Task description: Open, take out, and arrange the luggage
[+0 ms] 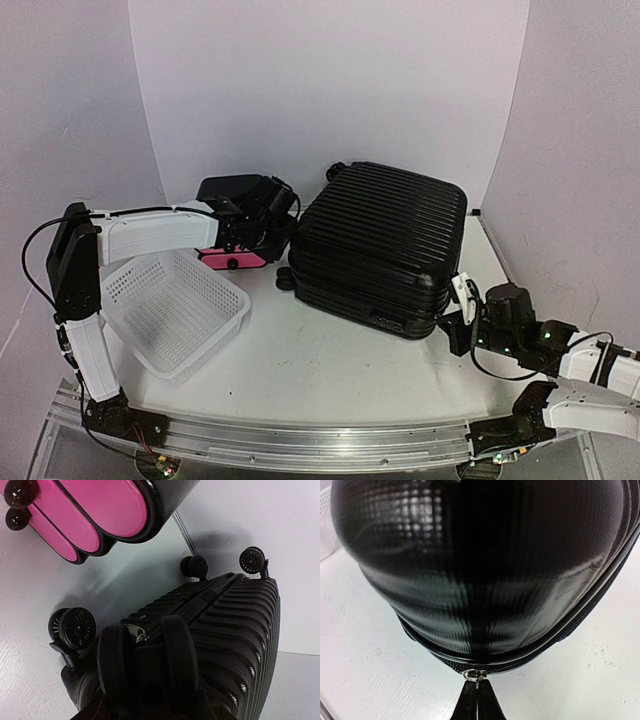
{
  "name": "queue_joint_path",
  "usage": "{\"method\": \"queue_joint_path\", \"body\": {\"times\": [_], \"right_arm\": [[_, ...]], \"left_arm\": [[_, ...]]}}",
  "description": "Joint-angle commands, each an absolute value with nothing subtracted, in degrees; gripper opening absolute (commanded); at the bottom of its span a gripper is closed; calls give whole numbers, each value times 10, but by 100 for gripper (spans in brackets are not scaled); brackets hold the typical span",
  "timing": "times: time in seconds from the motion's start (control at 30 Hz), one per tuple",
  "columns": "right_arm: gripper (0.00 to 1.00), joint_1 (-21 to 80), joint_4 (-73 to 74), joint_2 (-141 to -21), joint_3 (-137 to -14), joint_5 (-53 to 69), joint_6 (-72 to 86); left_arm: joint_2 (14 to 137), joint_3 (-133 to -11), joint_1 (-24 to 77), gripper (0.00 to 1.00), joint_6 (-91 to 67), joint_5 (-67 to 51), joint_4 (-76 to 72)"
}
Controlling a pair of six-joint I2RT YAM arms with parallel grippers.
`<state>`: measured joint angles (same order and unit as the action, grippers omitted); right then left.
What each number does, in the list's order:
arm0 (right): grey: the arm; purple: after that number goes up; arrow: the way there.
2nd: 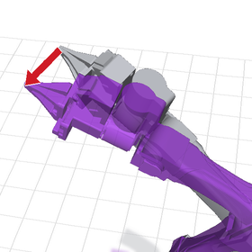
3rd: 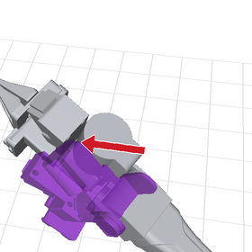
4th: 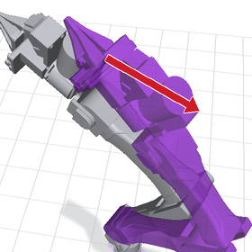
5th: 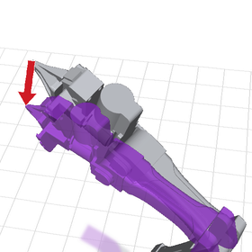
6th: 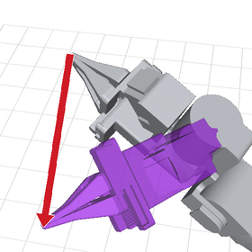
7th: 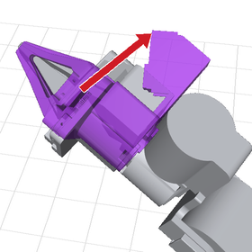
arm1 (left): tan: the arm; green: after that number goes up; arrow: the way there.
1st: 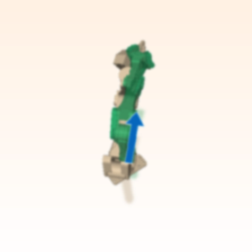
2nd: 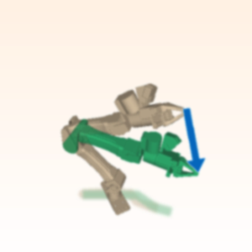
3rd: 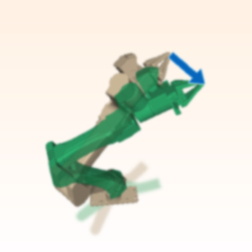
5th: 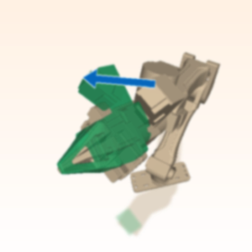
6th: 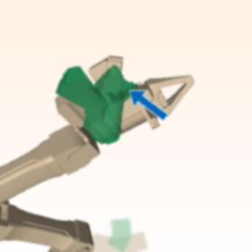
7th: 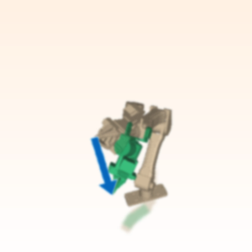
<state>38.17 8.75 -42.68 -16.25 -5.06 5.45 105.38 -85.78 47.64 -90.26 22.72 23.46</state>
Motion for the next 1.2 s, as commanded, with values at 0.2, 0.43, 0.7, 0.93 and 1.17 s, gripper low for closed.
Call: {"method": "queue_joint_path", "body": {"times": [0.2,0.43,0.7,0.93,1.17], "right_arm": [[0,345,-105,-477,-166,22,-38],[0,305,-126,-468,-165,117,-76],[0,234,-201,-590,-192,193,-25],[0,180,-188,-583,-201,241,-53],[0,176,-48,-600,-271,246,-225]], "left_arm": [[1020,-824,464,22,-818,288,313],[1026,-816,464,22,-800,274,308],[1032,-807,464,22,-774,252,299],[1032,-799,464,22,-728,227,295],[1027,-795,464,22,-661,213,283]]}}
